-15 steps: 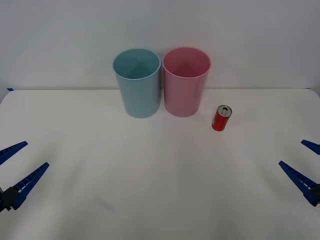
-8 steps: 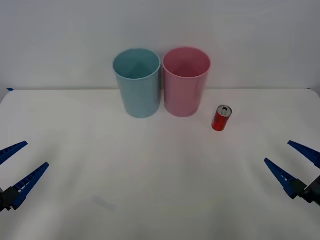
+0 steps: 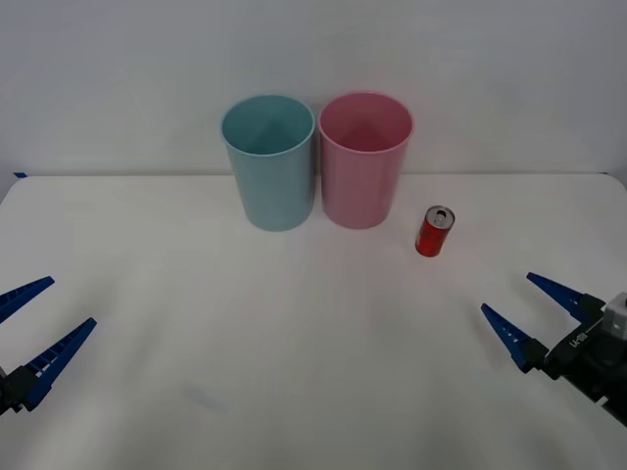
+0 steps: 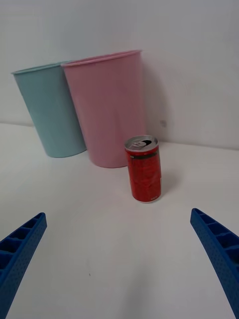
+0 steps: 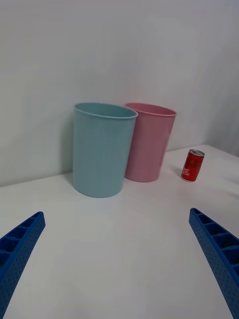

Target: Grasp the object on the table and drop it into the matching bin: aluminum can to the light blue bin, PET bottle to the pink bin.

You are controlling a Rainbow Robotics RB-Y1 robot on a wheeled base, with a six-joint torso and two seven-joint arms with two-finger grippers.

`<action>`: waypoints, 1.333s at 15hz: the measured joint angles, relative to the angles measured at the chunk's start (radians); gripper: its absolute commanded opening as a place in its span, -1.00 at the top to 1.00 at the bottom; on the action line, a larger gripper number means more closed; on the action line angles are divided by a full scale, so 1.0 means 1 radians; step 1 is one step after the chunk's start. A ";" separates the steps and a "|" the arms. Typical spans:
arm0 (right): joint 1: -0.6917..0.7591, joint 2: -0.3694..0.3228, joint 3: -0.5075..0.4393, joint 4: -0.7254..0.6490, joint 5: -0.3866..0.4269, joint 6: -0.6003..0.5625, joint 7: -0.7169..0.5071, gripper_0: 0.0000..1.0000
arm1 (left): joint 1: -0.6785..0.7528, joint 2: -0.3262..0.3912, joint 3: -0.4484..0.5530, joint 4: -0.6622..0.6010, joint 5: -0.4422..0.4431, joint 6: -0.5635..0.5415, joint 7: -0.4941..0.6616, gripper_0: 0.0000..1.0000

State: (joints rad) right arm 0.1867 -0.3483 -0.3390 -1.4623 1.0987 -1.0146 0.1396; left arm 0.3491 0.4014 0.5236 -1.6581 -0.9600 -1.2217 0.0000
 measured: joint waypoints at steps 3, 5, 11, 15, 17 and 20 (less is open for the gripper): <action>-0.058 0.048 0.008 0.066 0.030 0.047 0.105 -1.00 | 0.000 0.000 0.000 0.000 0.000 0.000 0.000 -1.00; -0.073 0.066 0.037 0.077 0.032 0.119 0.139 -1.00 | 0.000 0.000 0.000 0.000 0.000 0.000 0.000 -1.00; -0.154 0.120 0.093 0.142 0.061 0.255 0.161 -1.00 | 0.000 0.000 0.000 0.000 0.000 0.000 0.000 -1.00; -0.240 0.166 0.090 0.230 0.090 0.299 0.178 -1.00 | 0.000 0.000 0.000 0.000 0.000 0.000 0.000 -1.00; -0.284 0.187 0.087 0.273 0.102 0.328 0.190 -1.00 | 0.000 0.000 0.000 0.000 0.000 0.000 0.000 -1.00; -0.348 0.209 0.086 0.333 0.109 0.371 0.213 -1.00 | 0.000 0.000 0.000 0.000 0.000 0.000 0.000 -1.00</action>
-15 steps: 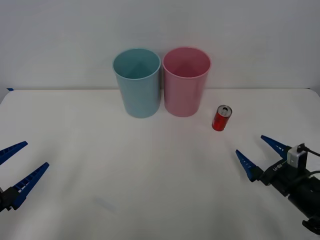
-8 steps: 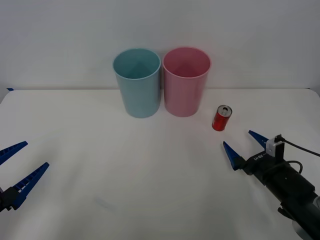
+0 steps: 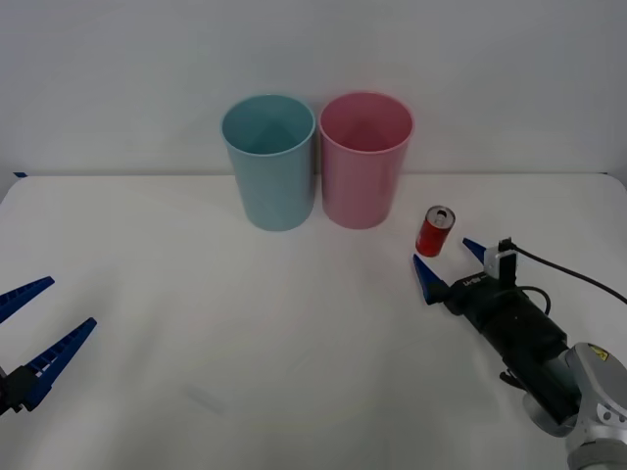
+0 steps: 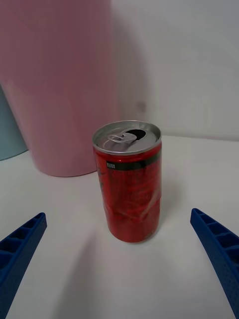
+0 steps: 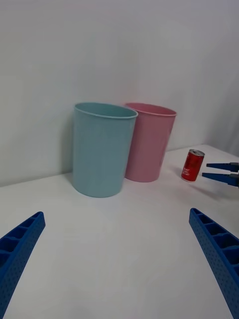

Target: Grasp the object on the table and drop it into the matching bin: aluminum can to the light blue bin, PET bottle to the pink bin.

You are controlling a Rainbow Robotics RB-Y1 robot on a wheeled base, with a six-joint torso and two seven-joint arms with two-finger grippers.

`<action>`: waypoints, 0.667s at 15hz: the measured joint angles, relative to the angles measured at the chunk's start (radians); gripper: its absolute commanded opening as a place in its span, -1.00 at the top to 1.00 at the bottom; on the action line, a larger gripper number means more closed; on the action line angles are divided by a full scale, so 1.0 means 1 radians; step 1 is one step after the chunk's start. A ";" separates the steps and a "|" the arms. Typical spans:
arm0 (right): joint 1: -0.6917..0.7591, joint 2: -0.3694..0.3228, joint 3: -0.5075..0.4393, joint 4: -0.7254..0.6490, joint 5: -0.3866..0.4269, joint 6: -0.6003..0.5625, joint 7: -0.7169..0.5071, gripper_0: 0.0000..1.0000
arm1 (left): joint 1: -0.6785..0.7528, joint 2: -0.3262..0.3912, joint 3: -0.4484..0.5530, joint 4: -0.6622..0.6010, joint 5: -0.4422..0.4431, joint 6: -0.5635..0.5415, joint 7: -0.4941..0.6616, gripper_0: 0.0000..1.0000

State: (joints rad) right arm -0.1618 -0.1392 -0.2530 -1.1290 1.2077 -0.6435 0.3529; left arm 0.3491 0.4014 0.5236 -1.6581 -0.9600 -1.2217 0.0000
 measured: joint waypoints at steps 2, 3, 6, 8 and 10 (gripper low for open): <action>-0.042 0.009 -0.001 0.040 0.003 0.029 0.014 -1.00 | 0.000 0.000 0.000 0.000 0.000 0.000 0.000 -1.00; -0.060 0.010 -0.001 0.057 0.003 0.038 0.020 -1.00 | 0.000 0.000 0.000 0.000 0.000 0.000 0.000 -1.00; -0.122 0.010 -0.003 0.126 0.003 0.058 0.037 -1.00 | 0.000 0.000 0.000 0.000 0.000 0.000 0.000 -1.00; -0.154 0.010 -0.002 0.158 0.004 0.078 0.046 -1.00 | 0.000 0.000 0.000 0.000 0.000 0.000 0.000 -1.00; -0.178 0.012 0.004 0.176 0.003 0.109 0.053 -1.00 | 0.000 0.000 0.000 0.000 0.000 0.000 0.000 -1.00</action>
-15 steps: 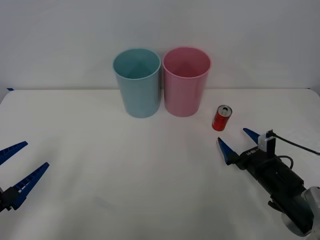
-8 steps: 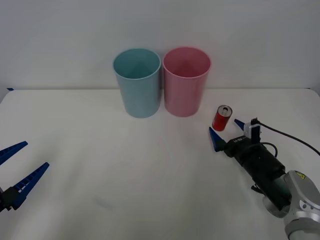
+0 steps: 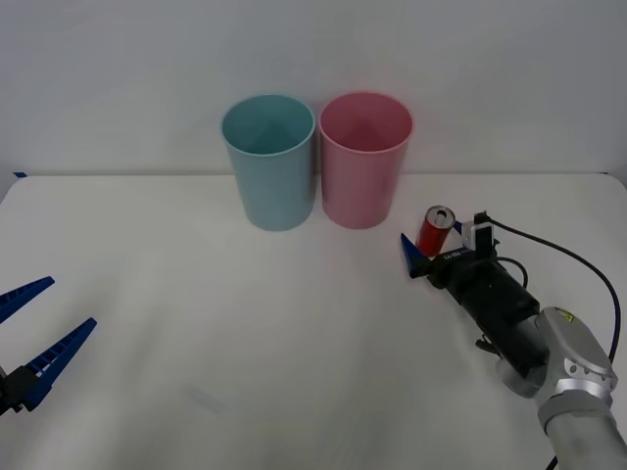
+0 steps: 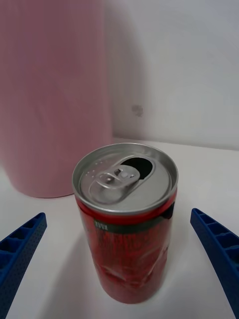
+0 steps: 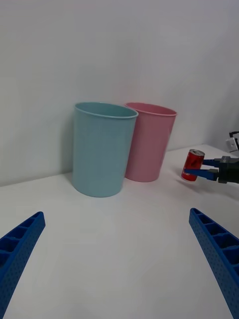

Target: Grasp the object on the table and drop it into the matching bin: aluminum can to the light blue bin, PET bottle to the pink bin.

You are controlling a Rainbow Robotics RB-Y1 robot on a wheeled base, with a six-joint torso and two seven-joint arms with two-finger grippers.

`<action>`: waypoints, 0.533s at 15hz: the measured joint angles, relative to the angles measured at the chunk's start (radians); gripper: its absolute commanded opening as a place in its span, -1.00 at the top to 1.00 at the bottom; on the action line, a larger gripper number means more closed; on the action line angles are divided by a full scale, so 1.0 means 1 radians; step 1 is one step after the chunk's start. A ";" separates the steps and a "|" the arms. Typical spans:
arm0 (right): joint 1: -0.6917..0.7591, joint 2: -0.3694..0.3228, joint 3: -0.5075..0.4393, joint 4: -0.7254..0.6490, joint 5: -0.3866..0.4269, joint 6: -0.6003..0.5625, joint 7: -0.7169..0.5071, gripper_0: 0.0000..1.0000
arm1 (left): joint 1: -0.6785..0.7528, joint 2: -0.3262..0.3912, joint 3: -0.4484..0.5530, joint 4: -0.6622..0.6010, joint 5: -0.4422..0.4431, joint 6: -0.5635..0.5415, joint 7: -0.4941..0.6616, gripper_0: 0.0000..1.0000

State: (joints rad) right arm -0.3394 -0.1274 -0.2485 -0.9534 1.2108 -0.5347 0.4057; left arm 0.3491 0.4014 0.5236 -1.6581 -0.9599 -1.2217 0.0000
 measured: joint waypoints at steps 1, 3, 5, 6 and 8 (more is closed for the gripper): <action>-0.012 0.000 0.002 0.013 0.000 0.009 0.003 -1.00 | 0.000 0.000 0.000 0.000 0.000 0.000 0.000 -1.00; -0.036 0.000 0.002 0.045 -0.001 0.022 0.009 -1.00 | 0.000 0.000 0.000 0.000 0.000 0.000 0.000 -1.00; -0.042 0.000 0.003 0.051 -0.003 0.027 0.015 -0.52 | 0.000 0.000 0.000 0.000 0.000 0.000 0.000 -1.00; -0.041 0.000 0.003 0.051 -0.004 0.027 0.018 0.53 | 0.000 0.000 0.000 0.000 0.000 0.000 0.000 -1.00; -0.041 0.000 0.003 0.051 -0.006 0.027 0.021 0.95 | 0.000 0.000 0.000 0.000 0.000 0.000 0.000 -1.00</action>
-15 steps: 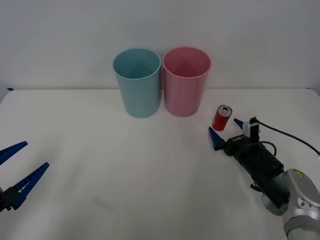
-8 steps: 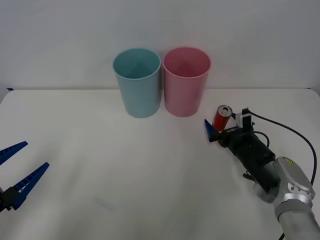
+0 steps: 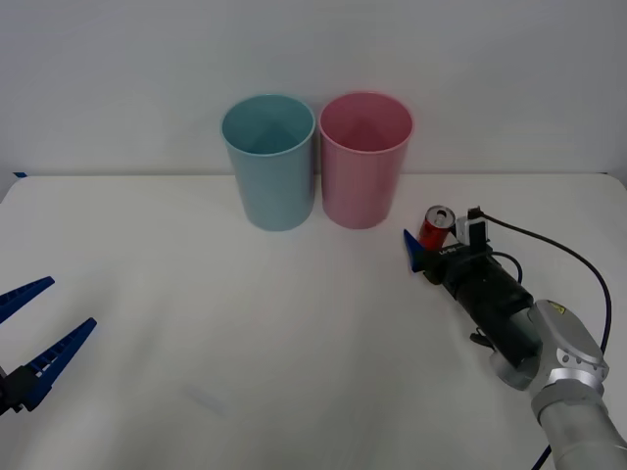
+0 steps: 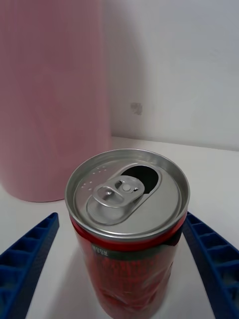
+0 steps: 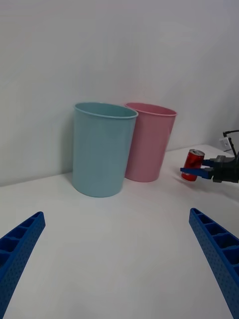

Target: Grasp the object on the table and drop it into the matching bin: aluminum can to the light blue bin, PET bottle to the pink bin.

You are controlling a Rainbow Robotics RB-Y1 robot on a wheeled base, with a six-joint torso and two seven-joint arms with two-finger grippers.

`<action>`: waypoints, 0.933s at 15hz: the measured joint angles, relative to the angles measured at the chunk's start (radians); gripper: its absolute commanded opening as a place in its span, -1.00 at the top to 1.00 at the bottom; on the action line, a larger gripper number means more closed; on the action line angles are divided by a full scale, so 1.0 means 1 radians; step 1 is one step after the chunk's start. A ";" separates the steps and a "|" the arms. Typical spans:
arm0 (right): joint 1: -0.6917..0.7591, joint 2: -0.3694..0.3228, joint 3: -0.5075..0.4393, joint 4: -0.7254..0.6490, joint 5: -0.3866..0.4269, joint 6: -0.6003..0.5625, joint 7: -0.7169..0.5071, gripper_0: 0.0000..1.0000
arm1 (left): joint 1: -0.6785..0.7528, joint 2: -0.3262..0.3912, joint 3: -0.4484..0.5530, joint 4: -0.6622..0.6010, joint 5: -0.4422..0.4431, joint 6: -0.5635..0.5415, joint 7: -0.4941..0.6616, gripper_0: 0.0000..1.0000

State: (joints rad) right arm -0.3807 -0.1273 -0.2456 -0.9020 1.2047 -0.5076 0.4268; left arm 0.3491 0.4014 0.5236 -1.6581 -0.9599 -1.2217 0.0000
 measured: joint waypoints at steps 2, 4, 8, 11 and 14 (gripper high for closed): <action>0.000 0.000 0.002 0.000 0.000 -0.002 0.004 1.00 | 0.000 0.000 0.000 0.000 0.000 0.000 0.000 -1.00; 0.001 0.000 0.002 0.000 -0.002 -0.007 0.006 1.00 | 0.000 0.000 0.000 0.000 0.000 0.000 0.000 -1.00; 0.000 0.000 0.001 0.000 -0.003 -0.016 0.005 1.00 | 0.000 0.000 0.000 0.000 0.000 0.000 0.000 -1.00; 0.004 0.000 0.002 0.000 -0.010 -0.038 0.002 1.00 | 0.000 0.000 0.000 0.000 0.000 0.000 0.000 -1.00; 0.032 0.000 0.009 -0.051 -0.011 -0.070 -0.008 1.00 | 0.000 0.000 0.000 0.000 0.000 0.000 0.000 -1.00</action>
State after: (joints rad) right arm -0.3492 -0.1273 -0.2361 -0.9532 1.1935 -0.5771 0.4185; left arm 0.3491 0.4014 0.5236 -1.6581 -0.9599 -1.2217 0.0000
